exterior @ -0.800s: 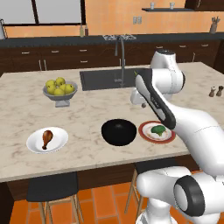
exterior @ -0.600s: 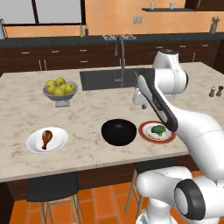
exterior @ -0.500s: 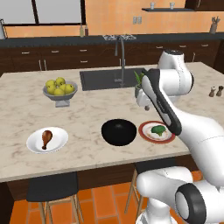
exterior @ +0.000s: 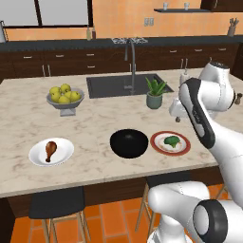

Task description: Pick the chicken drumstick and broccoli from their plates and place them in the bowl. Then put the bowl in the fridge.

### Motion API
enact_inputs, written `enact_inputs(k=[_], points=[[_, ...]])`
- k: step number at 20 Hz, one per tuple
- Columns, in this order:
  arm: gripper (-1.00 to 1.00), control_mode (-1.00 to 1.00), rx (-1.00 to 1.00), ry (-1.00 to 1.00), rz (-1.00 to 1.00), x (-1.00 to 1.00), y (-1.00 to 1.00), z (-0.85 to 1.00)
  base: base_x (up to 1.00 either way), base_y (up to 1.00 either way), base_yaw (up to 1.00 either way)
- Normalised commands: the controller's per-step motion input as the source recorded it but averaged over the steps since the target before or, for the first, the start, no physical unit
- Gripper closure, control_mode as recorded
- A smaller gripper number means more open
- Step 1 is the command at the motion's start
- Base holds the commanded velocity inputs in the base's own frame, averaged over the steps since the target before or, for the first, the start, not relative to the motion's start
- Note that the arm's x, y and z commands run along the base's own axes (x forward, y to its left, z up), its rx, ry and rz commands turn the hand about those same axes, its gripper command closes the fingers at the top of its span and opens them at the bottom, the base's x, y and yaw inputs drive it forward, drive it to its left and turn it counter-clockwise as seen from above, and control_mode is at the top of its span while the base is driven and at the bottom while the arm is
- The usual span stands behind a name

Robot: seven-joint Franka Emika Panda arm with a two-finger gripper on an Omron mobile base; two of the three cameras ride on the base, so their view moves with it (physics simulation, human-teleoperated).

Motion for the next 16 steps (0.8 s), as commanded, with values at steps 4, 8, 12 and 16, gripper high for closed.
enact_inputs(k=[4, 8, 12, 16], points=[[-1.0, -1.0, 0.15, 0.0, -0.14, 0.09, -0.62, -0.3, 0.0, 0.0, 0.0], [-1.0, -1.0, 0.03, 0.0, -0.12, 0.1, -0.56, -0.42, 0.0, 0.0, 0.0], [-1.0, -1.0, 0.11, 0.0, -0.16, 0.3, -0.53, -0.36, 0.0, 0.0, 0.0], [-1.0, -1.0, 0.22, 0.0, -0.21, 0.48, -0.14, -0.45, 0.0, 0.0, 0.0]])
